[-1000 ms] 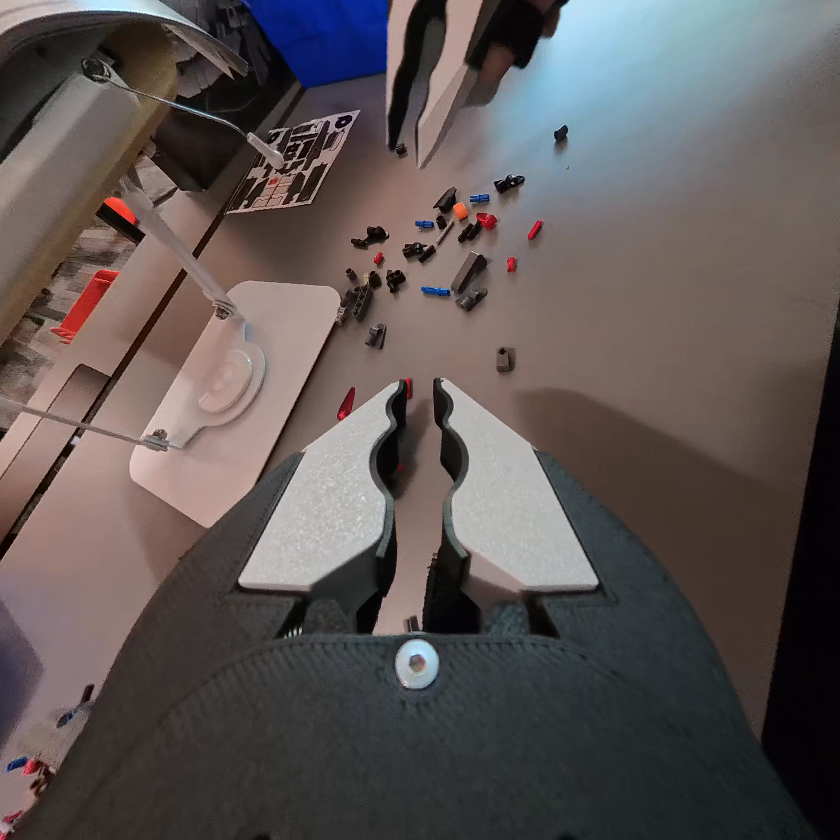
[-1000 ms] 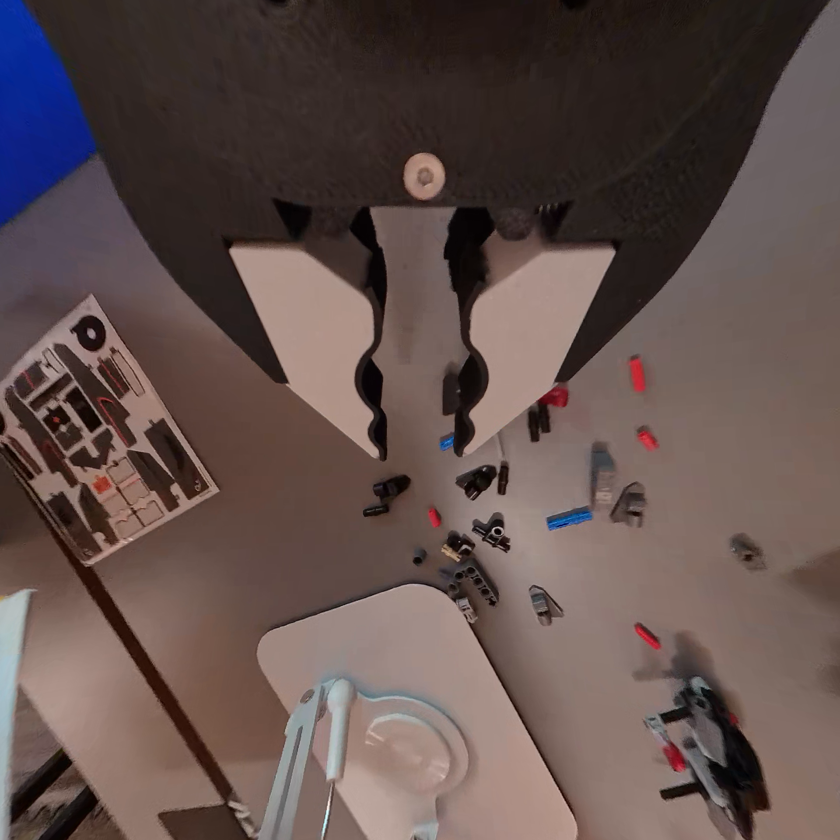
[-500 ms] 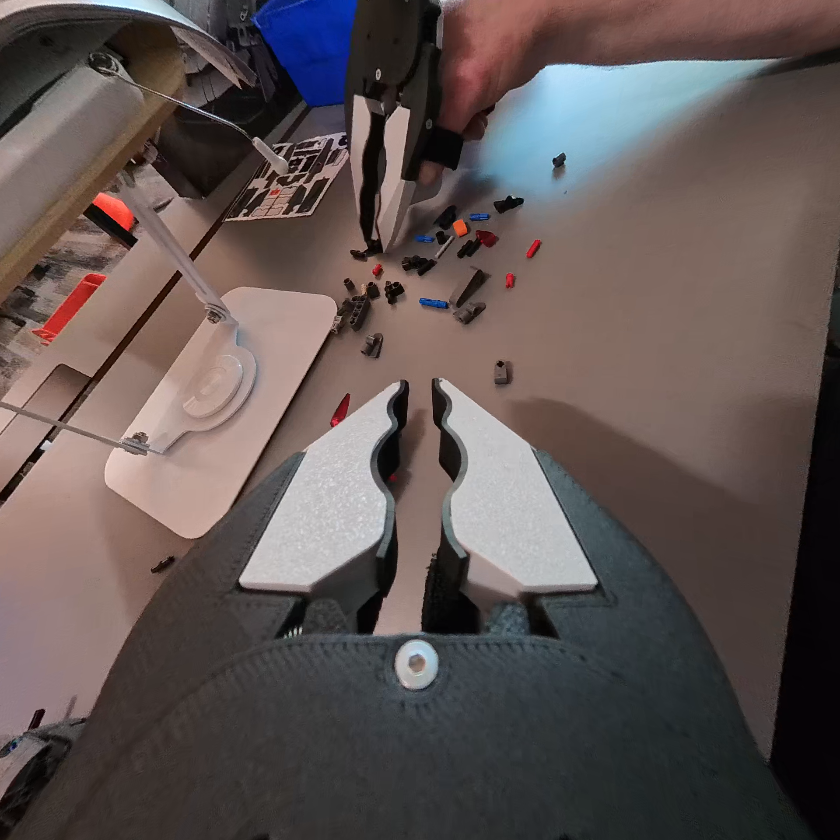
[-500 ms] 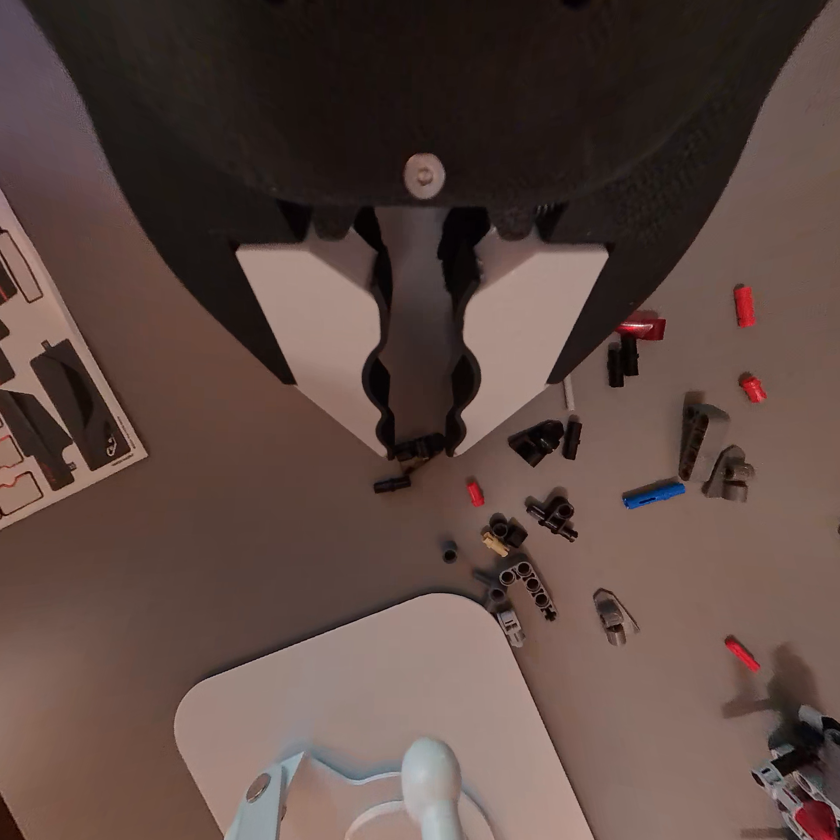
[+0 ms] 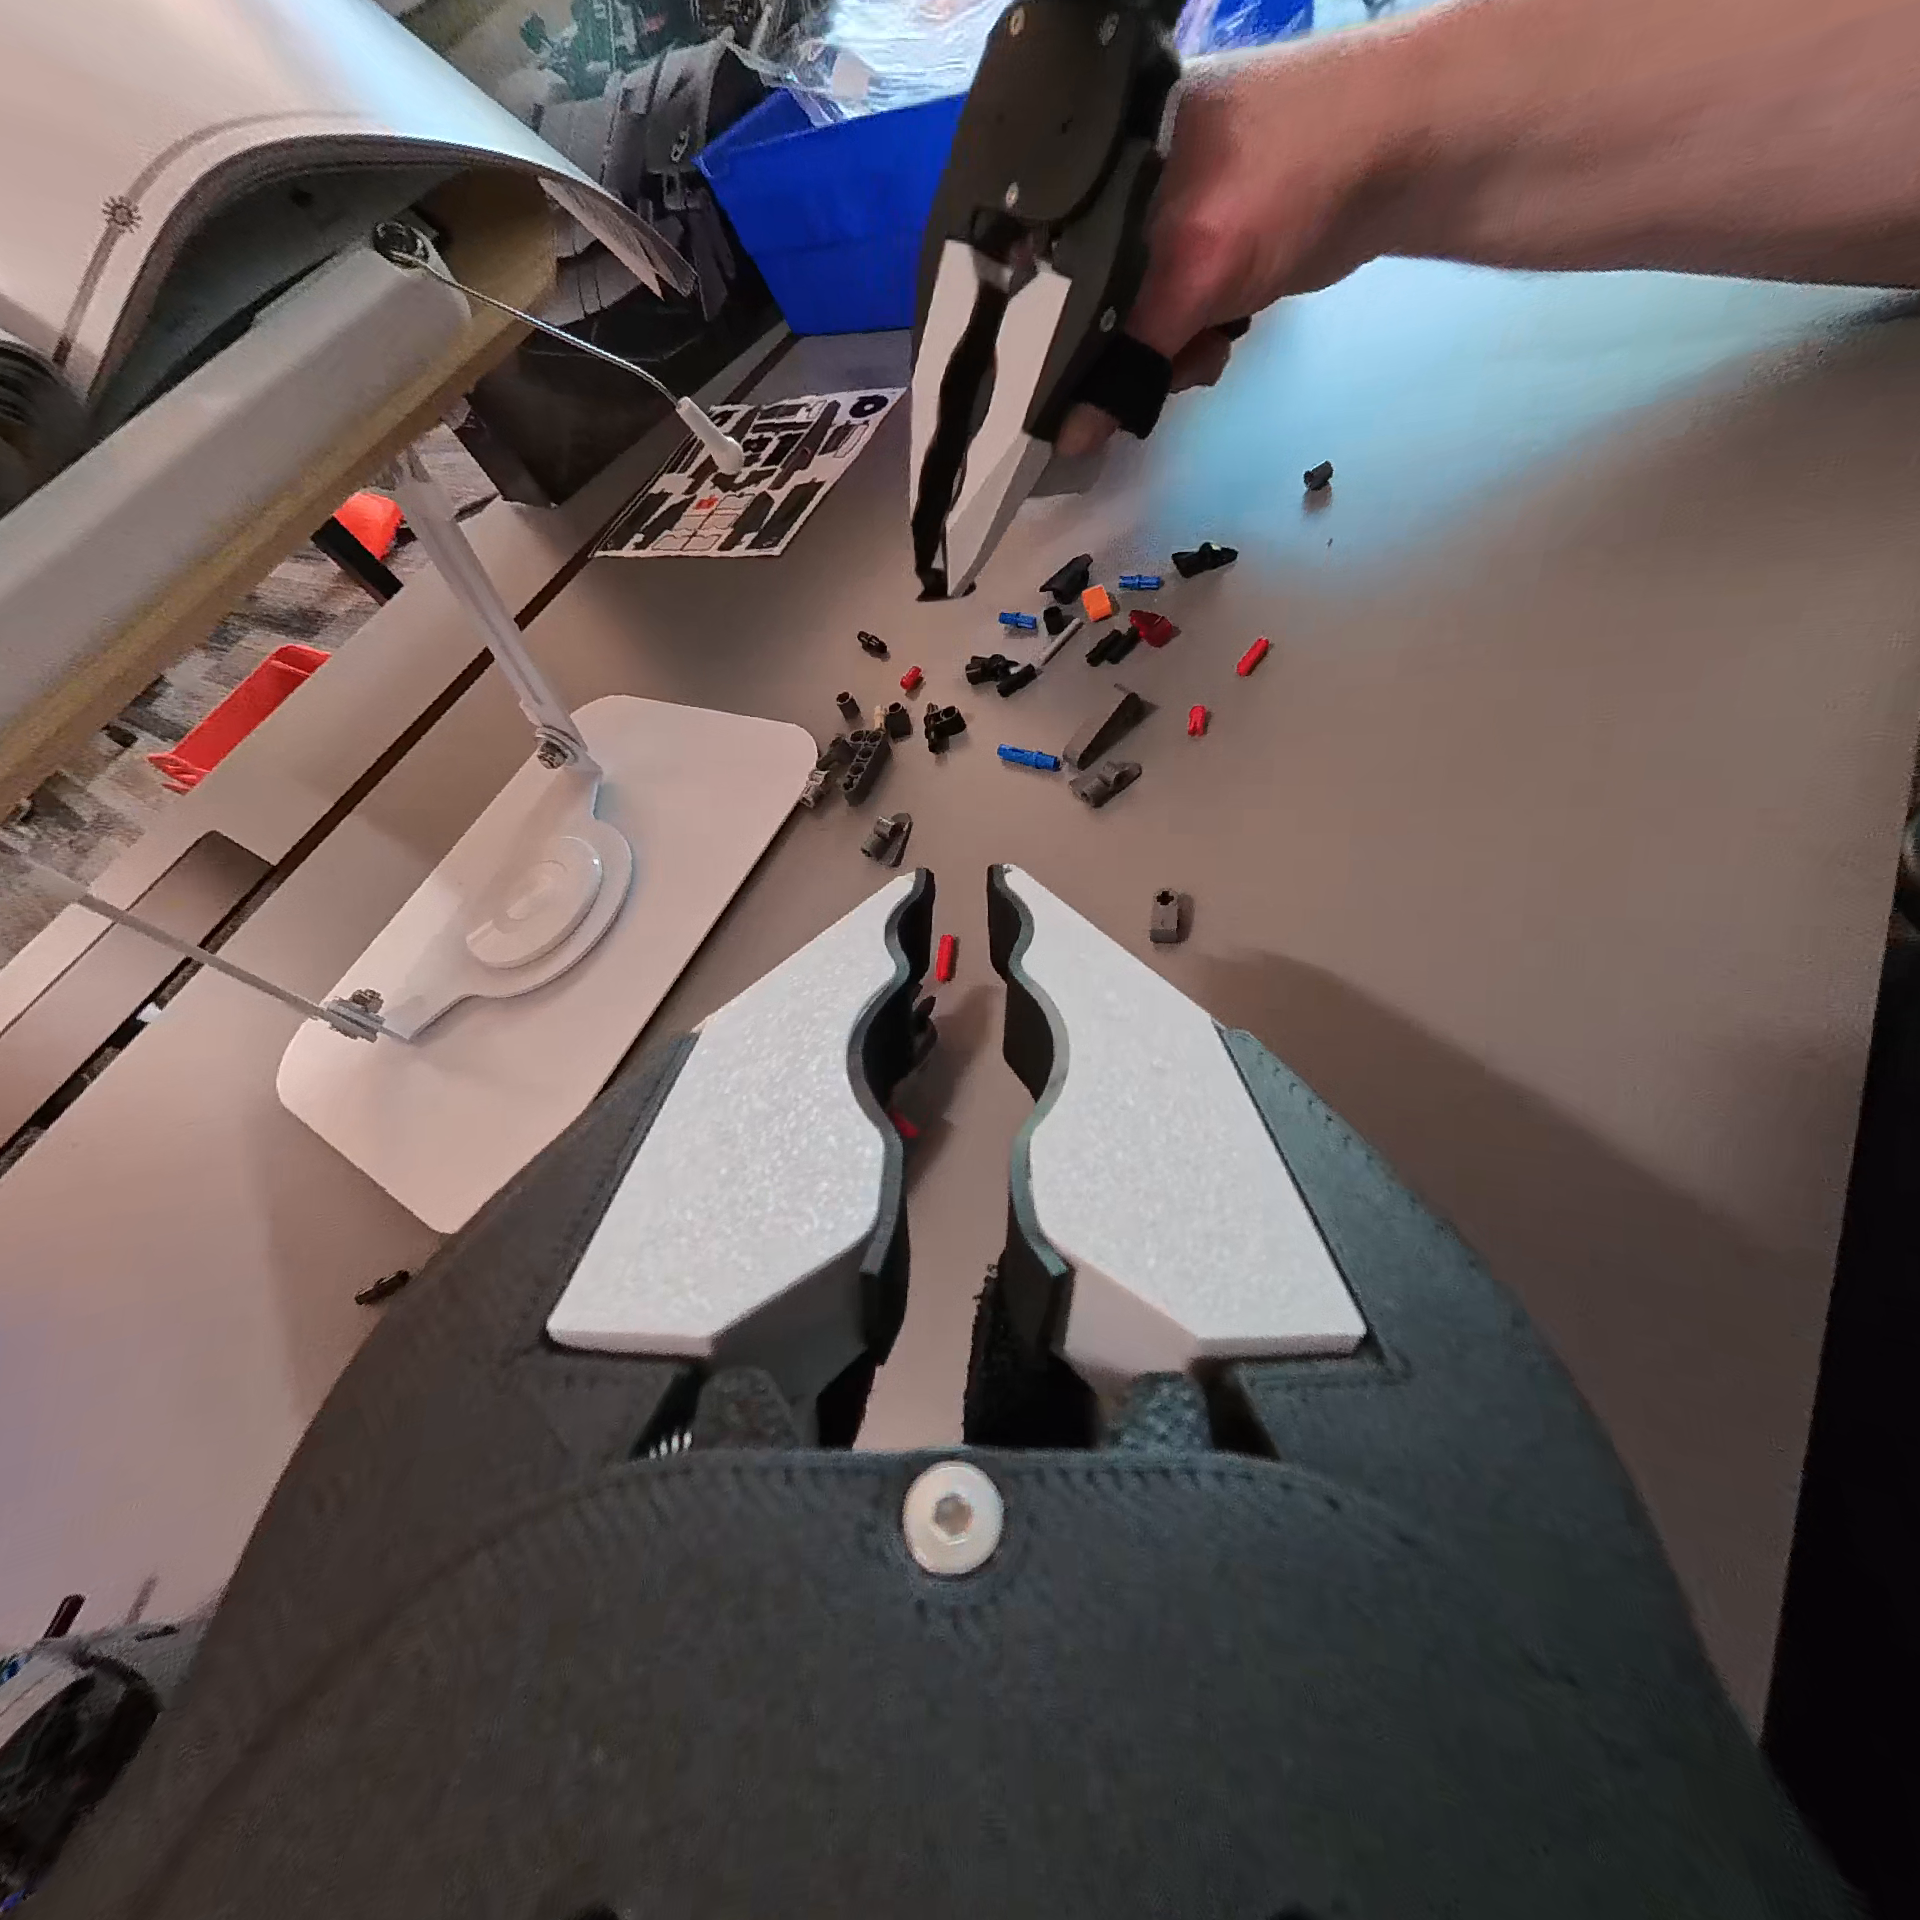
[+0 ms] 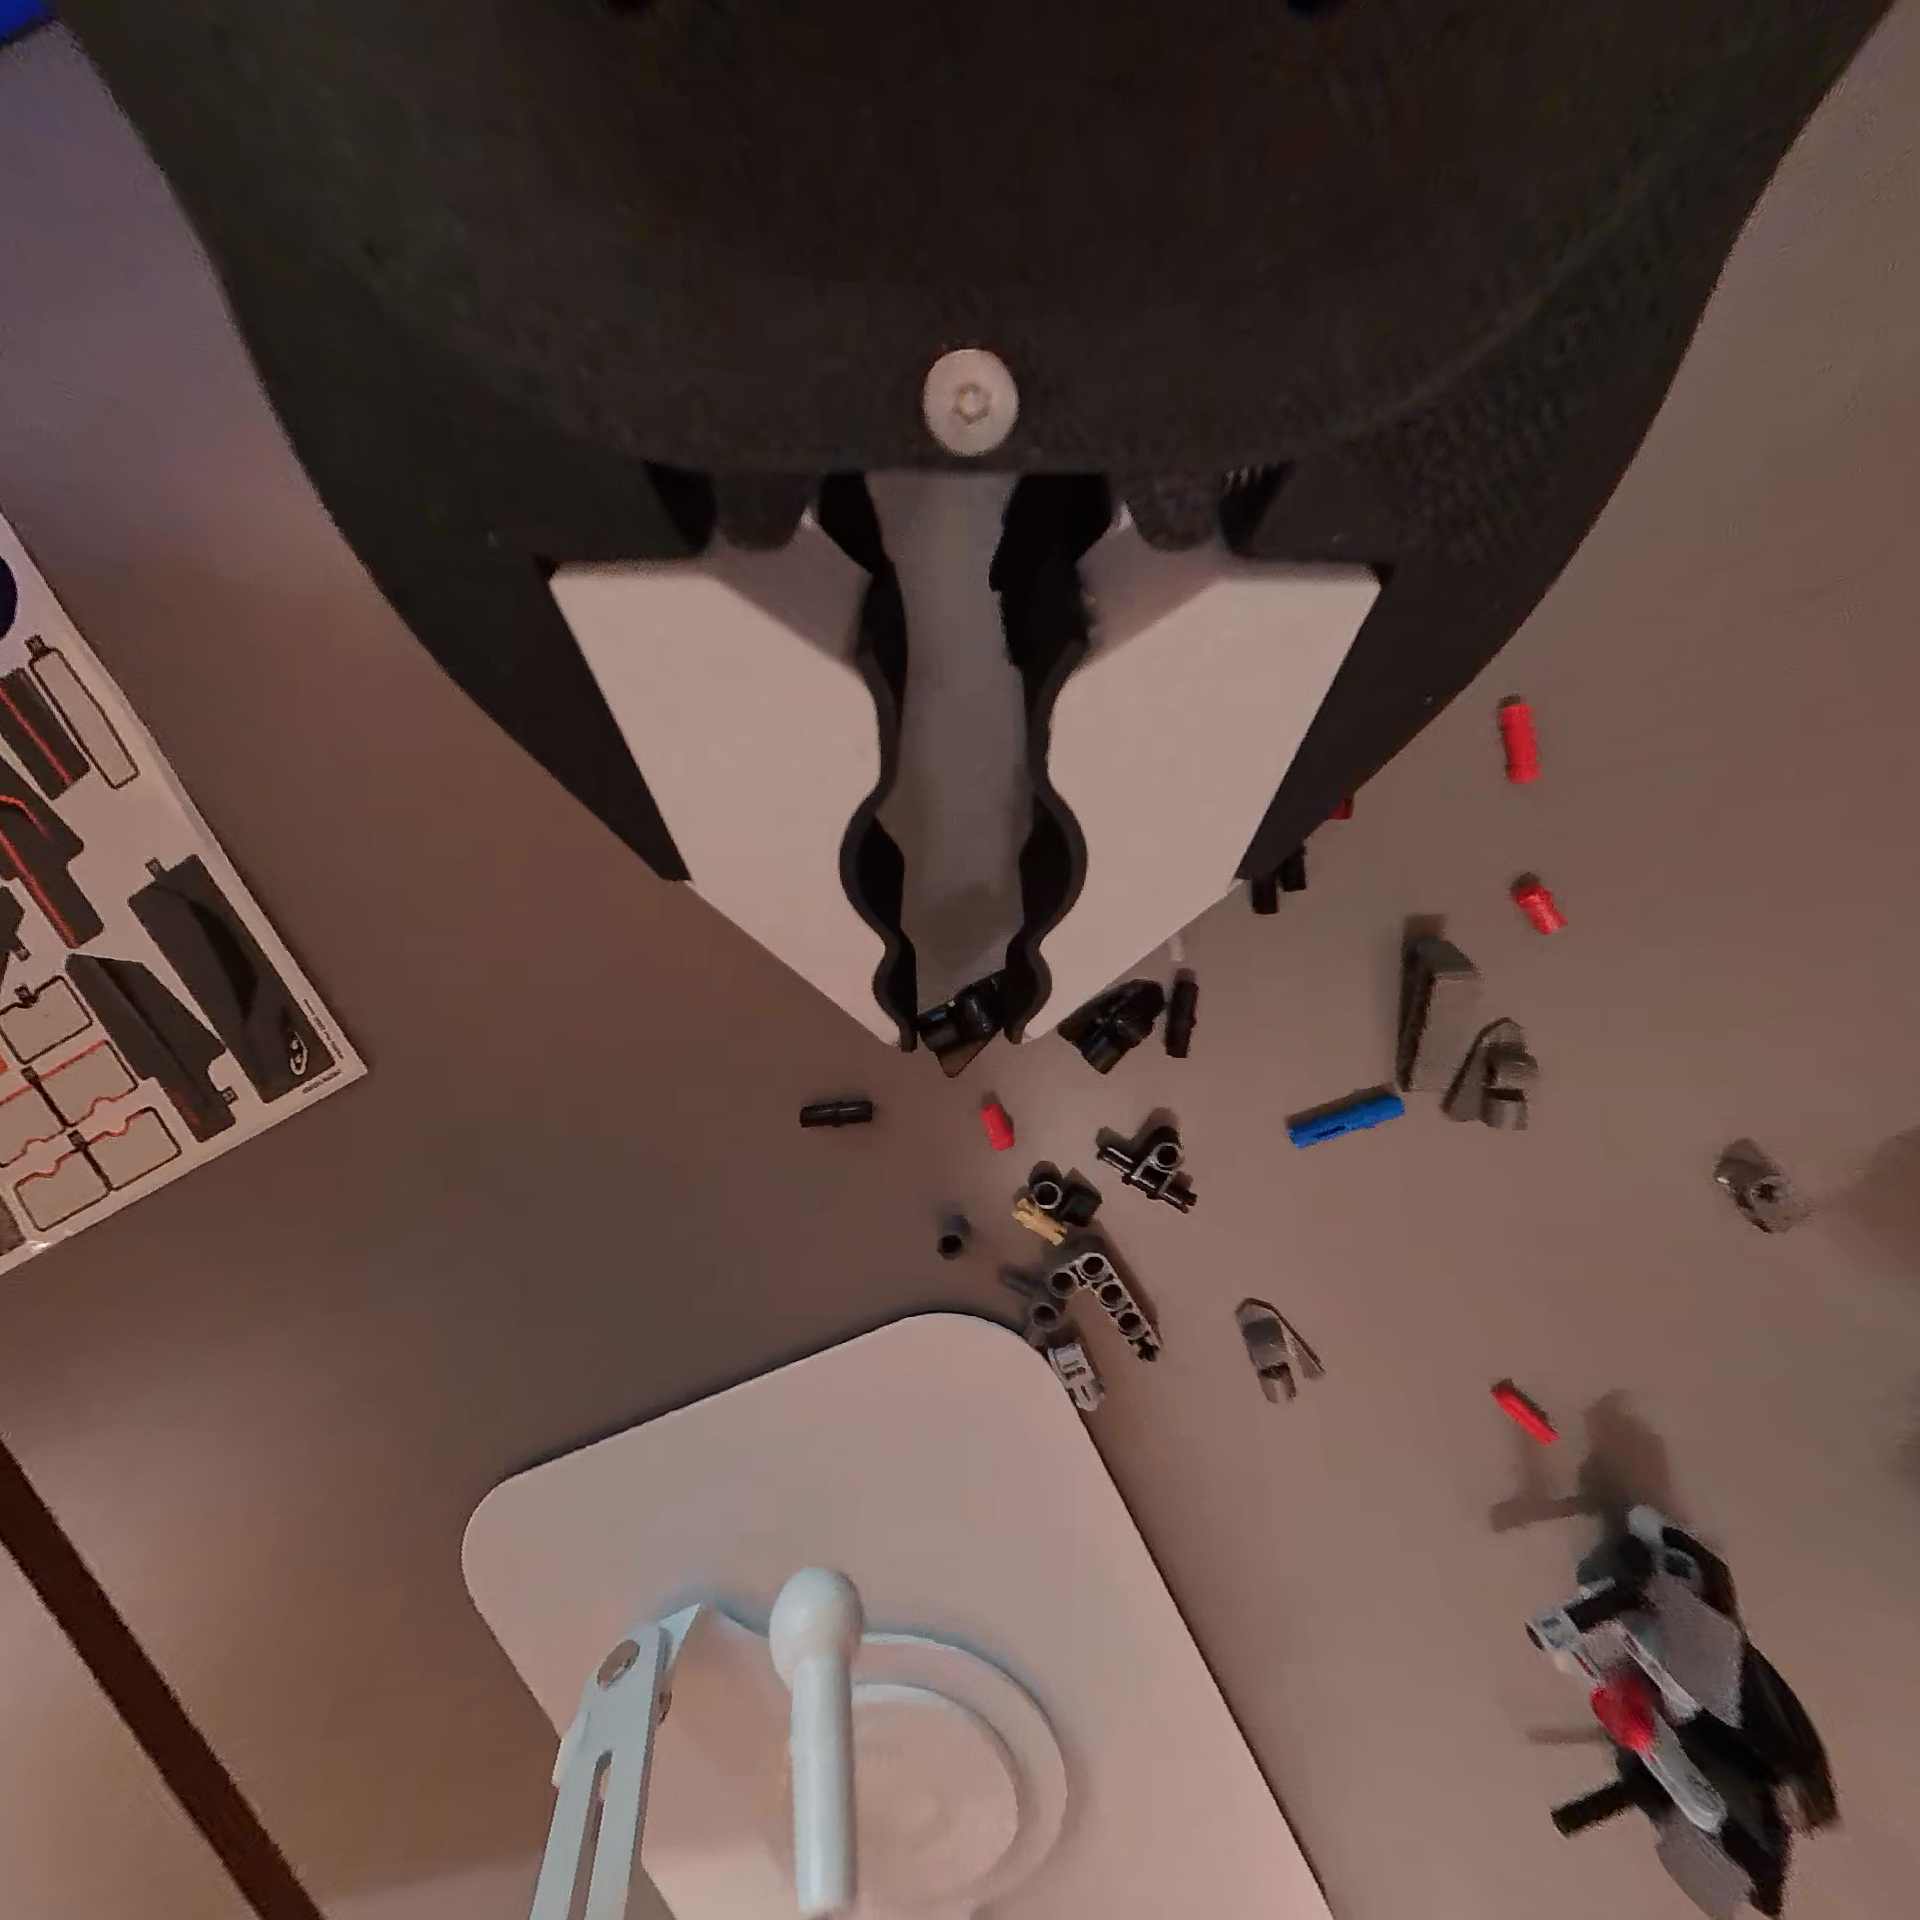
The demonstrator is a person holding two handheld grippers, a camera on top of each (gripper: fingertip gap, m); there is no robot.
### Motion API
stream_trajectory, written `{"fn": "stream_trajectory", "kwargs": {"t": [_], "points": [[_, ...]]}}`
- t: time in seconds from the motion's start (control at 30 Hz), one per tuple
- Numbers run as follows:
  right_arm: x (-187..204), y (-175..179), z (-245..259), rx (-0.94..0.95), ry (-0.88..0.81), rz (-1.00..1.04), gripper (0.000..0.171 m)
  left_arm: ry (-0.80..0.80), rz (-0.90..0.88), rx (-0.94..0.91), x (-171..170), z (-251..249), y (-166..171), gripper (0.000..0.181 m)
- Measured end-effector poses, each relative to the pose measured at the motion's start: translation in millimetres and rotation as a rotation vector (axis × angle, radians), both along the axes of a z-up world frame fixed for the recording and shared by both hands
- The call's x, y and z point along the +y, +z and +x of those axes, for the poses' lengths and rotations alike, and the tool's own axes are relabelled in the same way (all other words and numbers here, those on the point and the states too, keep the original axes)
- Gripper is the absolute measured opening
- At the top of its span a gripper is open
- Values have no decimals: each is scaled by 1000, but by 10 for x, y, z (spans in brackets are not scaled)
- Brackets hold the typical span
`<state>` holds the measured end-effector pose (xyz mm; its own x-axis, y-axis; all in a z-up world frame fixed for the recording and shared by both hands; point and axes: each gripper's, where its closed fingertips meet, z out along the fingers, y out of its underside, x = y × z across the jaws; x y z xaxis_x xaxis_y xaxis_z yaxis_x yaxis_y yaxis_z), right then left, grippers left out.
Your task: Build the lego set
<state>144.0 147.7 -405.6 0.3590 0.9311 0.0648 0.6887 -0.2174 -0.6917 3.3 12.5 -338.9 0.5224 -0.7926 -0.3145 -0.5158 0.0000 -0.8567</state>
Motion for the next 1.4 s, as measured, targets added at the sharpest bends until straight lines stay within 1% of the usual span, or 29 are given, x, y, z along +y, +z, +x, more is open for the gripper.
{"fn": "stream_trajectory", "kwargs": {"t": [0.1,0.2,0.27,0.4,0.47,0.53,0.73,0.83,0.93,1.03,1.2,1.4], "points": [[-122,158,-25,49,-12,16,14,15,8,-6,4,18,9,9],[-328,320,-97,97,-9,35,14,34,13,-35,6,44,38,11],[-482,423,-171,136,-6,43,14,55,10,-58,19,57,52,17],[-748,626,-349,269,-14,19,13,73,8,-99,5,116,83,27],[-816,729,-430,349,-36,14,13,78,13,-117,-4,150,112,28],[-837,820,-507,426,-72,13,14,100,33,-129,23,157,157,28],[-938,1089,-802,658,-99,-18,13,140,115,-172,118,202,391,27],[-969,1163,-909,752,-101,-81,13,138,140,-182,142,252,459,24],[-1015,1173,-993,796,-93,-117,14,133,154,-199,149,314,520,22],[-999,1230,-1000,879,-121,-157,13,148,147,-201,187,353,501,18],[-978,1278,-990,911,-139,-108,13,173,79,-257,236,424,484,11],[-1010,1287,-1045,893,-133,-16,14,174,-9,-390,257,475,513,5]]}}
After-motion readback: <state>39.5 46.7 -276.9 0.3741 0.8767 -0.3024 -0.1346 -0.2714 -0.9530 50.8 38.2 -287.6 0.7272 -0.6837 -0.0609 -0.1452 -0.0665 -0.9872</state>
